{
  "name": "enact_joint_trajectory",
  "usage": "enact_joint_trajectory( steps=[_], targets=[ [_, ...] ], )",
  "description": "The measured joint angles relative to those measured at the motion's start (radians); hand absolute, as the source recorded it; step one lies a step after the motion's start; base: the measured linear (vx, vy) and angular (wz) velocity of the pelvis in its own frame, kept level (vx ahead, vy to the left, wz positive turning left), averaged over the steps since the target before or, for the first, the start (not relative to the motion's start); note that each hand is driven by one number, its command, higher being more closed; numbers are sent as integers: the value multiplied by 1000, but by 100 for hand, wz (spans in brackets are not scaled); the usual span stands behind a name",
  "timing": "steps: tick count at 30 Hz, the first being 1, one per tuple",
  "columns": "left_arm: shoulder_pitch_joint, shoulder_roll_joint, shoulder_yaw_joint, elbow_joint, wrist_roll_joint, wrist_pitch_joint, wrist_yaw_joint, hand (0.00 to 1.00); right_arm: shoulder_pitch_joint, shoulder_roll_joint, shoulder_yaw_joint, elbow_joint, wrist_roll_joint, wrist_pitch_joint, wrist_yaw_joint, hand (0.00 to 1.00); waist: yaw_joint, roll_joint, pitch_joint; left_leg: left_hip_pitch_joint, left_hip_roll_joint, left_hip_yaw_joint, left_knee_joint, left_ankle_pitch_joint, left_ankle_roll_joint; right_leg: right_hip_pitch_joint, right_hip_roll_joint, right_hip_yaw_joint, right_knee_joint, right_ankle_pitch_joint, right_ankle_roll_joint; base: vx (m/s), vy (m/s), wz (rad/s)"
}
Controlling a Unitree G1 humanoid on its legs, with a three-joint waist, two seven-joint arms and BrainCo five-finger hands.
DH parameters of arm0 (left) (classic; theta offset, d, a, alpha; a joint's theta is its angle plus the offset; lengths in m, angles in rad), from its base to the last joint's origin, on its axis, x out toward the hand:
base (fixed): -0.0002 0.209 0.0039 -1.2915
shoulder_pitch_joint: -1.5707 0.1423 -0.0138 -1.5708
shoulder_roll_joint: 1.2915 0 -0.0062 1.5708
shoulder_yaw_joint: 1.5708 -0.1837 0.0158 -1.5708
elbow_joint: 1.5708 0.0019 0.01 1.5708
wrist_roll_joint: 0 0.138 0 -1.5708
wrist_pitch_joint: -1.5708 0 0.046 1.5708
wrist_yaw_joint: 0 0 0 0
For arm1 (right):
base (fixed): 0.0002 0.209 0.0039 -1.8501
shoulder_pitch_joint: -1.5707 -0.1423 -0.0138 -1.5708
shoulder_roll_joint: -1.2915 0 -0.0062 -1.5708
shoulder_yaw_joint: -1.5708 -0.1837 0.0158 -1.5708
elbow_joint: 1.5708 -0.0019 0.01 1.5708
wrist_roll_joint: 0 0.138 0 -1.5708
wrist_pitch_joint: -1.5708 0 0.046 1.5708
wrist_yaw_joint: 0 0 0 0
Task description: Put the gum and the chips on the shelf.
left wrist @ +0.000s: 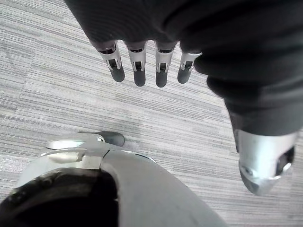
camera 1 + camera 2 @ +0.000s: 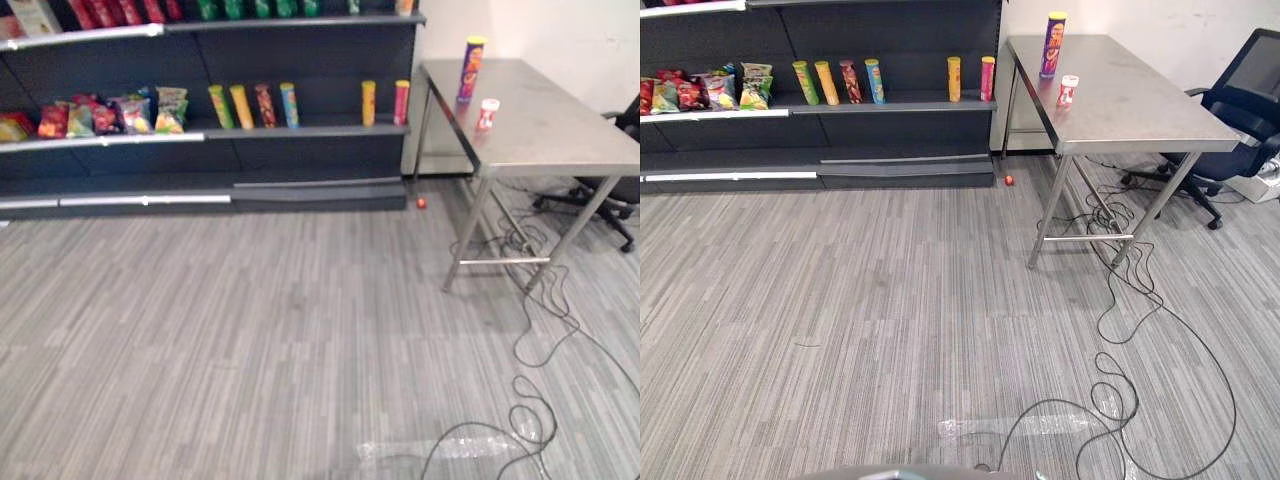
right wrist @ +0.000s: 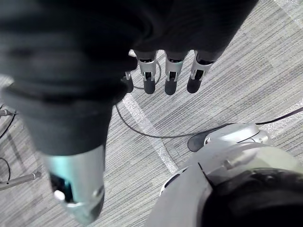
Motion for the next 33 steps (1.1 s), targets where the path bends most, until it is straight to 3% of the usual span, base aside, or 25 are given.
enact_joint_trajectory(
  steps=[8, 33],
  targets=[
    [-16, 2, 1, 3, 0, -1, -1, 0, -30, 4, -19, 8, -3, -2, 0, 0, 2, -3, 23, 35, 0, 50, -2, -18, -27, 40, 1, 15, -45, 19, 31, 58, 8, -13],
    [-30, 5, -1, 20, 0, -1, -1, 0, -36, -2, 33, -3, 1, -19, -3, 0, 4, -6, 38, 48, 8, 95, -16, -20, -20, 45, 12, 29, -69, 31, 17, -35, -17, -4]
  ],
)
